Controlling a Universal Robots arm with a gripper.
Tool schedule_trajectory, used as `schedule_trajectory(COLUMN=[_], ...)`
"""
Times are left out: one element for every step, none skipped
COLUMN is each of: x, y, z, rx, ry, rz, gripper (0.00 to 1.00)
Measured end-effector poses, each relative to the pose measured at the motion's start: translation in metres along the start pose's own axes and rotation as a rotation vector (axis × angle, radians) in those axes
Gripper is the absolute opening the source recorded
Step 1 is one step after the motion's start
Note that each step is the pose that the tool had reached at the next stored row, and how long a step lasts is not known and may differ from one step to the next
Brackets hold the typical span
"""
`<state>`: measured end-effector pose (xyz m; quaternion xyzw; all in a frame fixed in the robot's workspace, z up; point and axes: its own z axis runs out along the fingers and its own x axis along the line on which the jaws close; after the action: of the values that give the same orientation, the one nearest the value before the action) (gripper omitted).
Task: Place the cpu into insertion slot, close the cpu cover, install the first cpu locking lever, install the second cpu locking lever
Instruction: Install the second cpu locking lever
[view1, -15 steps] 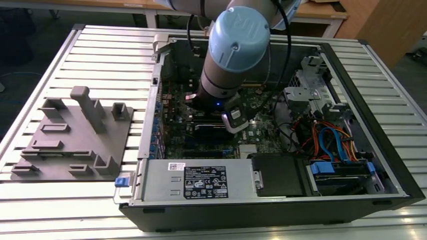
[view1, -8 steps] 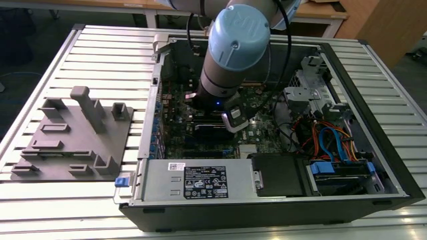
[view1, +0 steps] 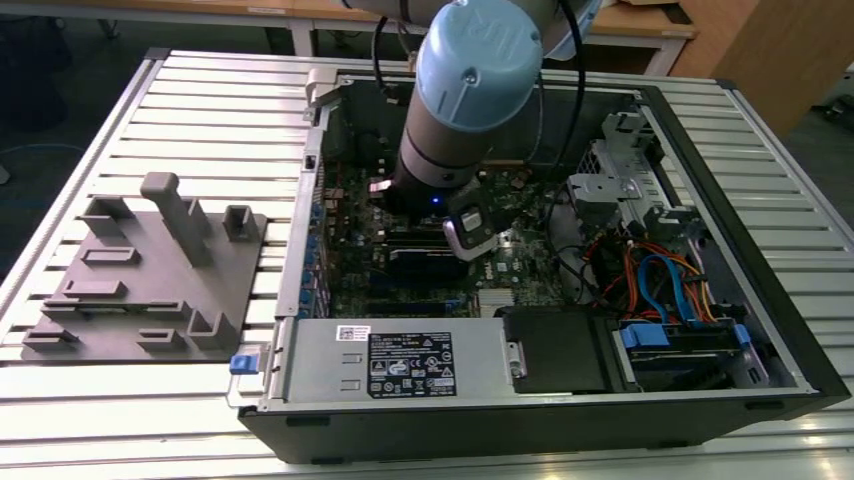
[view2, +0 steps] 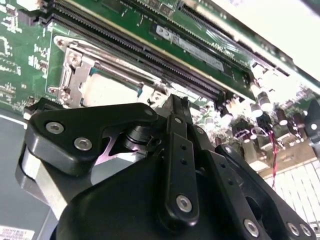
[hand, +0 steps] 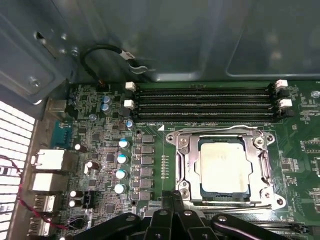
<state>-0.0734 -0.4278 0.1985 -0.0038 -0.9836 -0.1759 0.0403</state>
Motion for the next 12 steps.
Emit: schedule_trajectory(x=[0.0003, 0.0005, 0.0007, 0.0009, 0.0010, 0.0009, 0.0009, 0.0009, 0.0009, 0.0010, 0.0010, 0.0010], y=[0.0008, 0.0016, 0.0025, 0.0032, 0.0035, 0.0035, 0.0035, 0.0035, 0.0035, 0.0035, 0.0035, 0.0036], z=[-0.0022, -0.0044, -0.0066, -0.0088, -0.0095, -0.0094, -0.0094, -0.0095, -0.0095, -0.0095, -0.0096, -0.0097], rx=[0.0000, 0.0000, 0.0000, 0.0001, -0.0001, -0.0002, -0.0002, -0.0001, -0.0002, -0.0001, 0.0000, 0.0000], ry=[0.0000, 0.0000, 0.0000, 0.0000, 0.0000, -0.0001, -0.0001, 0.0000, -0.0001, -0.0001, 0.0000, 0.0000], rz=[0.000, 0.000, 0.000, 0.000, 0.000, 0.000, 0.000, 0.000, 0.000, 0.000, 0.000, 0.000], gripper=[0.10, 0.10, 0.10, 0.10, 0.10, 0.10, 0.10, 0.10, 0.10, 0.10, 0.10, 0.10])
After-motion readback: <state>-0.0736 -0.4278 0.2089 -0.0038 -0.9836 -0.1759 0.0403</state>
